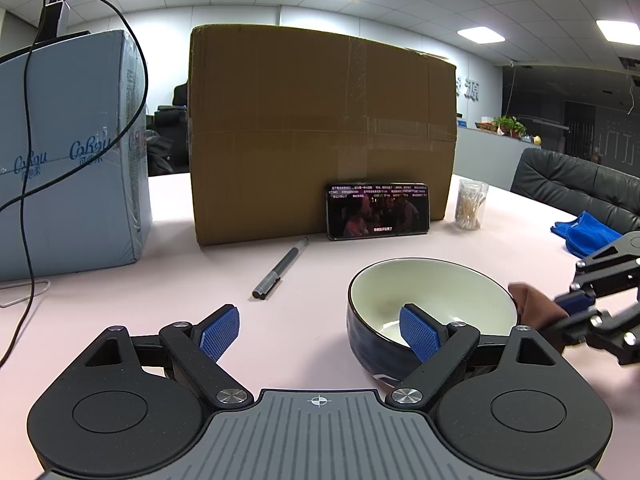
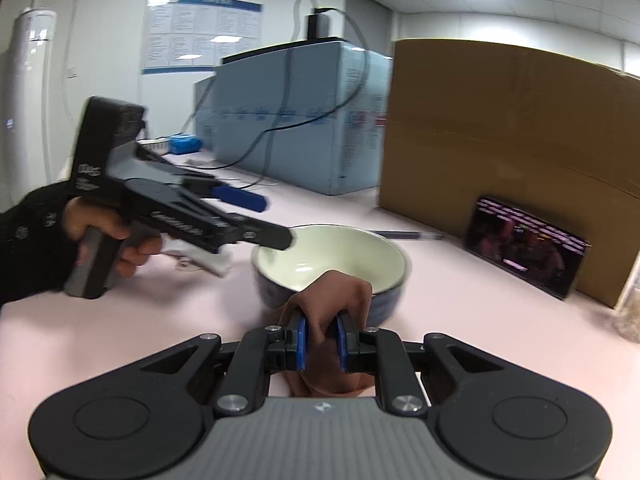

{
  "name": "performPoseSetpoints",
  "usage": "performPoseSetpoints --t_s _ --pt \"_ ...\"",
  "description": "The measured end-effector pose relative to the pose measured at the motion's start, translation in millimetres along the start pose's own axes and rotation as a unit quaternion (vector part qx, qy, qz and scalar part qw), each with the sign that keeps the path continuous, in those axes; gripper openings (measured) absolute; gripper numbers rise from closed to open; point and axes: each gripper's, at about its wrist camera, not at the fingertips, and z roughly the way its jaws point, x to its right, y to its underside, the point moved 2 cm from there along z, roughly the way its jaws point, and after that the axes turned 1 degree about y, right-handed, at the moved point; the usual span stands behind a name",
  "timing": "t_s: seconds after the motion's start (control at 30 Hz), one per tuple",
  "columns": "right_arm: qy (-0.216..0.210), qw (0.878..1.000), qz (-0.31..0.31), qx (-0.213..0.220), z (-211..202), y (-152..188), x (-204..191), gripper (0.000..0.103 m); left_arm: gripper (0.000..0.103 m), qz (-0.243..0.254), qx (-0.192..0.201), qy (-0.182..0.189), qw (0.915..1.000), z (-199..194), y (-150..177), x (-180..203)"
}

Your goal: Clean bowl

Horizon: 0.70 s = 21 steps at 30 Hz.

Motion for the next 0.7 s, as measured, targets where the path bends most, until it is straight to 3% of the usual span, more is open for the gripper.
performPoseSetpoints --t_s 0.2,0.7 --pt "-0.037 0.999 -0.031 -0.011 4.0 -3.3 -19.5 0.017 0.089 0.0 0.0 0.0 1.0 -0.5 0.0 -0.7" --pt "0.044 0.999 0.015 0.002 -1.9 2.1 14.2 0.017 0.089 0.001 0.0 0.0 1.0 -0.2 0.1 -1.3"
